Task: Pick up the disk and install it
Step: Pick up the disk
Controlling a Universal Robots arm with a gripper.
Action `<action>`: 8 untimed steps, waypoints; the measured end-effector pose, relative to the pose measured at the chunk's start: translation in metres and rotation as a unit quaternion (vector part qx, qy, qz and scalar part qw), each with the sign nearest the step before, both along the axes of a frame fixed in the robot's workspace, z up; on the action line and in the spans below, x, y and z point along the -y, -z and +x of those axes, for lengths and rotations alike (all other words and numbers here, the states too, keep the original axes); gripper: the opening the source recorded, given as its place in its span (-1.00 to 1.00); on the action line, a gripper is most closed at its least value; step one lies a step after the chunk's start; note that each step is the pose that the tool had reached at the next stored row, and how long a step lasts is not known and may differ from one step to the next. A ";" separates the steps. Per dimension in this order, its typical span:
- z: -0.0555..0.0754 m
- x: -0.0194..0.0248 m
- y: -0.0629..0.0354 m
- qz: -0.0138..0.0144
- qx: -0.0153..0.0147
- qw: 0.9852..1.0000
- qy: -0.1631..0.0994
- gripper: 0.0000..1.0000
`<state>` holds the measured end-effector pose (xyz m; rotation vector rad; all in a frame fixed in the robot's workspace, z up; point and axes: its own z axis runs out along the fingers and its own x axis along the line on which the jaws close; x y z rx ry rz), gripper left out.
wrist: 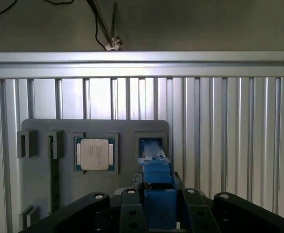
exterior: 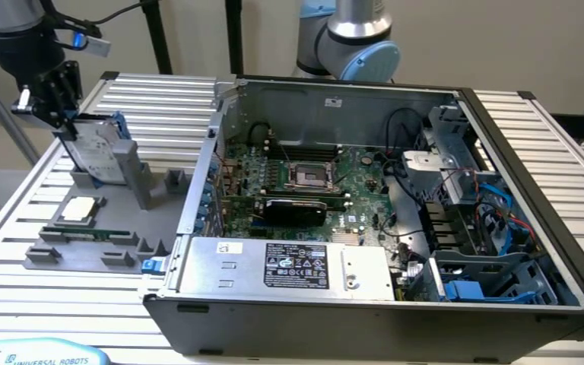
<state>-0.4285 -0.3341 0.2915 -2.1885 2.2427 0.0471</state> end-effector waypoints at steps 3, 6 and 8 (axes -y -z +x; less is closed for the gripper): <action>0.000 -0.0001 -0.0086 0.000 0.000 1.000 0.000 -0.35; 0.001 0.0000 -0.0215 0.000 0.000 1.000 0.000 -0.35; 0.001 0.0000 -0.0306 0.000 0.000 1.000 0.000 -0.35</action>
